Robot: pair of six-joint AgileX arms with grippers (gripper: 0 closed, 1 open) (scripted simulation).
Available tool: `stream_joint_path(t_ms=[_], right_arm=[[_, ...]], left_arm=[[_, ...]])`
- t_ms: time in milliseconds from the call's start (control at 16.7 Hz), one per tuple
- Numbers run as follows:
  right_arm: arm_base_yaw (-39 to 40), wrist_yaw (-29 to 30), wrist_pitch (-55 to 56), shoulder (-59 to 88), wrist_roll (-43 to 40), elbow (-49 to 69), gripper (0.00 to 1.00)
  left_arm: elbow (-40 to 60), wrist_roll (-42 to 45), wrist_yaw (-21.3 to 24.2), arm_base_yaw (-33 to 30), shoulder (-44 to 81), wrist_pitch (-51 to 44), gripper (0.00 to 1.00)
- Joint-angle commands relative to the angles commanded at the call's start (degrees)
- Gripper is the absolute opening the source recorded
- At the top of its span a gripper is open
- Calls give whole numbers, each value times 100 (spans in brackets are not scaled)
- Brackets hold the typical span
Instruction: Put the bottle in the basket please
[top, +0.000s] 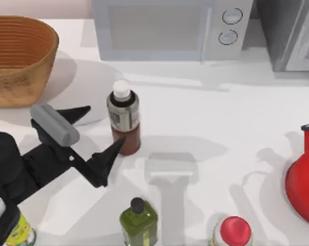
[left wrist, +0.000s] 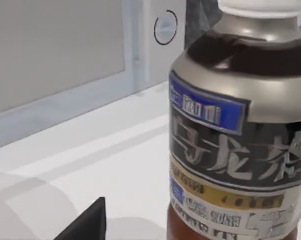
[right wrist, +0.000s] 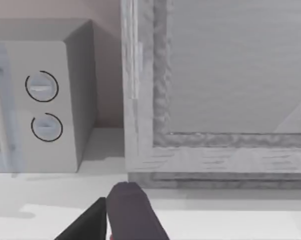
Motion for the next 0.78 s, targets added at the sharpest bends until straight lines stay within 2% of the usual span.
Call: stream_joint_path(t_ms=[360, 780], right_arm=[[0, 0, 0, 0, 0, 0, 100], [0, 0, 0, 0, 0, 0, 100]], left_arm=[[99, -15, -69, -52, -134, -209, 100], [1186, -90, -565, -582, 254, -854, 100]])
